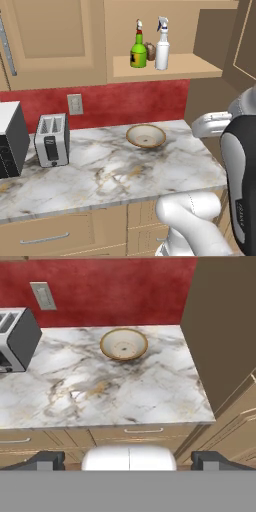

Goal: Pick the spray and spray from the cabinet and place them on the counter.

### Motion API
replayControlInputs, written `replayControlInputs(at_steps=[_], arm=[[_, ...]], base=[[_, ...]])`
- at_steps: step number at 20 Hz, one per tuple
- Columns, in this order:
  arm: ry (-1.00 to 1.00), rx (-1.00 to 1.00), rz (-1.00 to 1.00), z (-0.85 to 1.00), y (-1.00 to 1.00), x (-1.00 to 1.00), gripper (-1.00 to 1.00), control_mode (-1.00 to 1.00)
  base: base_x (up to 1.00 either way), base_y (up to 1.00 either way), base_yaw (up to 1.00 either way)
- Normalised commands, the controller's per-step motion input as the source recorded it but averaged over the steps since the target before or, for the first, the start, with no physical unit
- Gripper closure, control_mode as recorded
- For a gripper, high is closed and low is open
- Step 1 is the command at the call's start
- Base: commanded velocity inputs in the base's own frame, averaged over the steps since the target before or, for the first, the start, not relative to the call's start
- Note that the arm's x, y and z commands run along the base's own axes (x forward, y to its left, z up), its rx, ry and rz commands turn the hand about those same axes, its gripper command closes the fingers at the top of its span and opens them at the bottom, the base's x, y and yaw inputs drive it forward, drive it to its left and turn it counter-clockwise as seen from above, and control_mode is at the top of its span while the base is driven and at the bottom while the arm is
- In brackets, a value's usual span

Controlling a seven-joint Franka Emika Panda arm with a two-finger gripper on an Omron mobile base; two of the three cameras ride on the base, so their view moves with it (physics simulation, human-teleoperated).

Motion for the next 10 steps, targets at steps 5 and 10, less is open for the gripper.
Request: replayControlInputs(at_steps=[5, 10], arm=[[0.0, 0.0, -0.01, 0.04, -0.04, 0.18, -1.0, -1.0], [0.0, 0.0, -0.02, 0.01, -0.06, 0.19, -1.0, -1.0]], base=[[0.0, 0.0, 0.0], [0.0, 0.0, 0.0]])
